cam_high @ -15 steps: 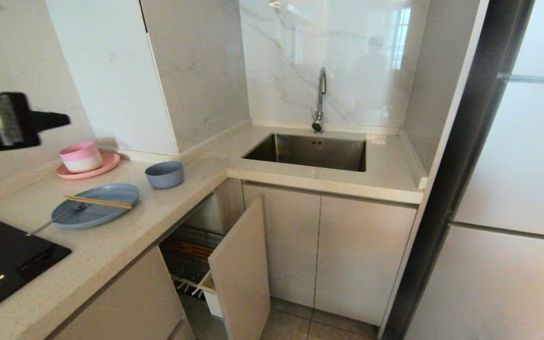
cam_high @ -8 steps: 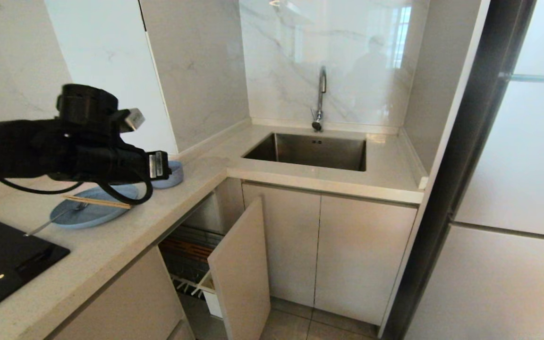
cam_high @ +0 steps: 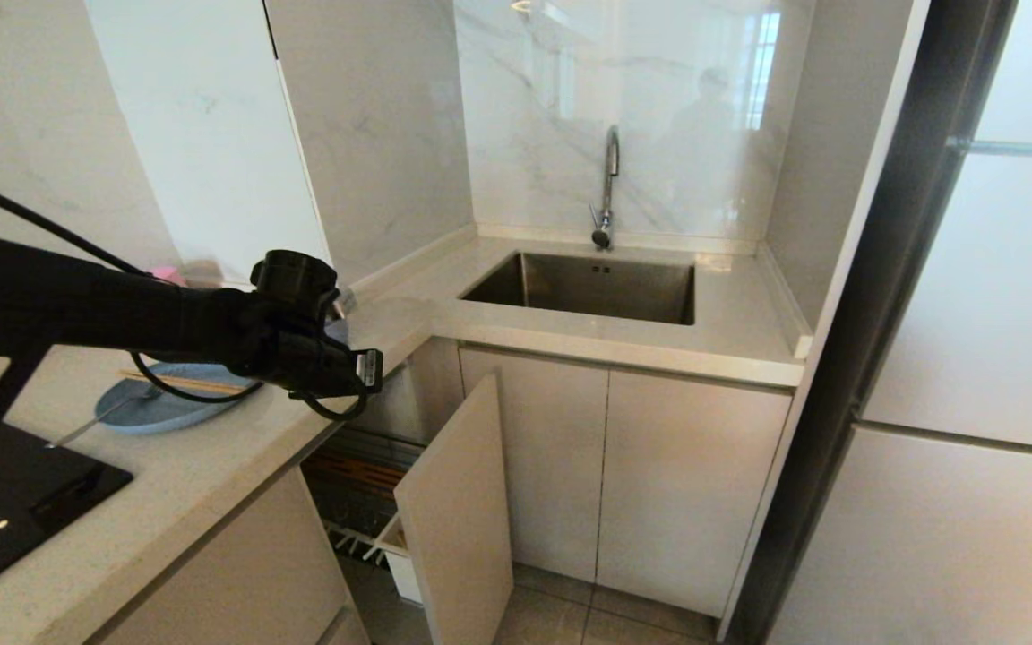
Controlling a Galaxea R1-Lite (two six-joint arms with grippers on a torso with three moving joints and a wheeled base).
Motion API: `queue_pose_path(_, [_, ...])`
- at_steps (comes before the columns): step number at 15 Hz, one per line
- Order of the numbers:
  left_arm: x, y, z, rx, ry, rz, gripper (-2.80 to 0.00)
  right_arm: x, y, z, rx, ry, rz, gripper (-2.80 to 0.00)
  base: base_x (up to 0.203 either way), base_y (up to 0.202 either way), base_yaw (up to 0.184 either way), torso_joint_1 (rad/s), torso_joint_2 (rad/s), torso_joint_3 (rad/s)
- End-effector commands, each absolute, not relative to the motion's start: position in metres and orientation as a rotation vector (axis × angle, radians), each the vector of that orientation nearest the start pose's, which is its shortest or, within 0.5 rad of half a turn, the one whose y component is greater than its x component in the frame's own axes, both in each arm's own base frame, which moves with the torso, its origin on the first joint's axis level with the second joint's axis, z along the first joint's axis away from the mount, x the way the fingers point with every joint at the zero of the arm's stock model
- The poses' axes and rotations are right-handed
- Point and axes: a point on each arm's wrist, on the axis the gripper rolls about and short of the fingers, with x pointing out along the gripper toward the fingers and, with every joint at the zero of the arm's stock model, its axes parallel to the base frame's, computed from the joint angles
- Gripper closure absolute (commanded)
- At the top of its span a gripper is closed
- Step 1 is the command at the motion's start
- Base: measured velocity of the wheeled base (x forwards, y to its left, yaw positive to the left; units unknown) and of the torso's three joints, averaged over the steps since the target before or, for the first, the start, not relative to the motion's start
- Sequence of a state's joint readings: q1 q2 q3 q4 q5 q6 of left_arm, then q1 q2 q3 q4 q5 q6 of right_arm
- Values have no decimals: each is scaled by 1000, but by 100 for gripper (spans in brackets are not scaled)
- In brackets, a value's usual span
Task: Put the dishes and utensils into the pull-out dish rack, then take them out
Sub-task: Open the cupboard
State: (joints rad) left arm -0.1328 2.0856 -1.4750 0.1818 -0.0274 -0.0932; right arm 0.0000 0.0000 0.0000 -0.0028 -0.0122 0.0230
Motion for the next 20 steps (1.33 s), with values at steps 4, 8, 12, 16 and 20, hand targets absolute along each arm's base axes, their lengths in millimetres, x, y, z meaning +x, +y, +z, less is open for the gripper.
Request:
queue_pose_path(4, [423, -63, 103, -33, 897, -119, 0, -23, 0, 76, 23, -2, -12, 0, 0, 0, 0, 0, 0, 0])
queue_pose_path(8, [431, -65, 84, -26, 931, -120, 0, -23, 0, 76, 23, -2, -12, 0, 0, 0, 0, 0, 0, 0])
queue_pose_path(12, [432, -79, 66, -7, 971, -145, 0, -23, 0, 76, 23, -3, -12, 0, 0, 0, 0, 0, 0, 0])
queue_pose_path(16, [431, -89, 58, 3, 990, -162, 0, -23, 0, 76, 23, -2, -12, 0, 0, 0, 0, 0, 0, 0])
queue_pose_path(20, [428, -104, 53, 29, 1001, -176, 0, -23, 0, 76, 23, -3, -12, 0, 0, 0, 0, 0, 0, 0])
